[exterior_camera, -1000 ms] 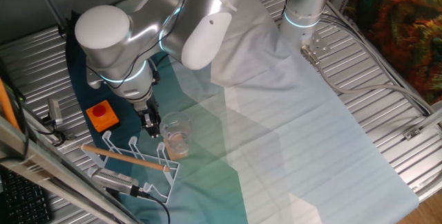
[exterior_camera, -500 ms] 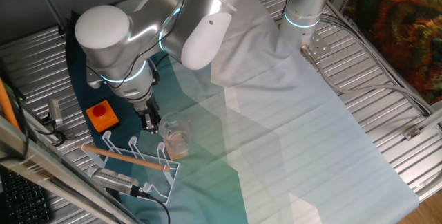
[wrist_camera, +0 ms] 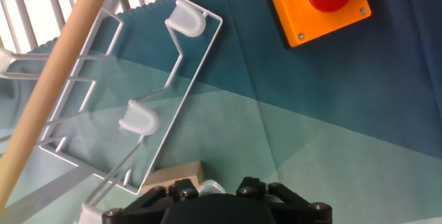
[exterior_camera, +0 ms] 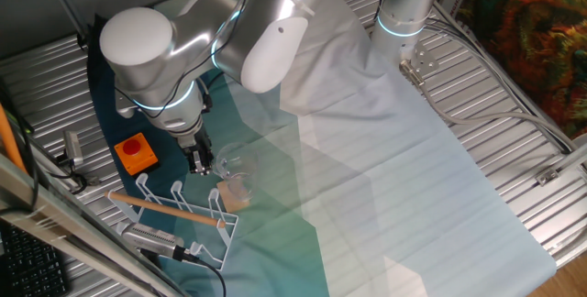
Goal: Put the cup on the cup rack
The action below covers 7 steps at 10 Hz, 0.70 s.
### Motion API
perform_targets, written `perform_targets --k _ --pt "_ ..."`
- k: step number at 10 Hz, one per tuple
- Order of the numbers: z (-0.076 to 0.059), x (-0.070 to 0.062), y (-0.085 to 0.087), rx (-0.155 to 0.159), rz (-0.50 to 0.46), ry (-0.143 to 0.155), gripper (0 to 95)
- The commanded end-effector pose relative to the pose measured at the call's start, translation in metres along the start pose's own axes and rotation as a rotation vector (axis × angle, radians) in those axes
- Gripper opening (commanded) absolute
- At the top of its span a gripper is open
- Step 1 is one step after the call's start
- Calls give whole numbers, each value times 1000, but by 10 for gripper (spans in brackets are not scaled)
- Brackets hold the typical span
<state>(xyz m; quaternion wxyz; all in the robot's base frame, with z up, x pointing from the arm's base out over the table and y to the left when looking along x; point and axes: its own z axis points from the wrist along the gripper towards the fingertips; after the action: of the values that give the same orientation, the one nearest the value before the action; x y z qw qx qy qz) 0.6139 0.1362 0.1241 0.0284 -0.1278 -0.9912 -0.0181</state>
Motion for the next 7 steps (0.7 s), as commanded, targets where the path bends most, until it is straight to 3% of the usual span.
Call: perform_targets --k 1,7 --pt "0 0 0 -10 -1 12 0" --pt "-6 0 -1 -7 -8 38 0"
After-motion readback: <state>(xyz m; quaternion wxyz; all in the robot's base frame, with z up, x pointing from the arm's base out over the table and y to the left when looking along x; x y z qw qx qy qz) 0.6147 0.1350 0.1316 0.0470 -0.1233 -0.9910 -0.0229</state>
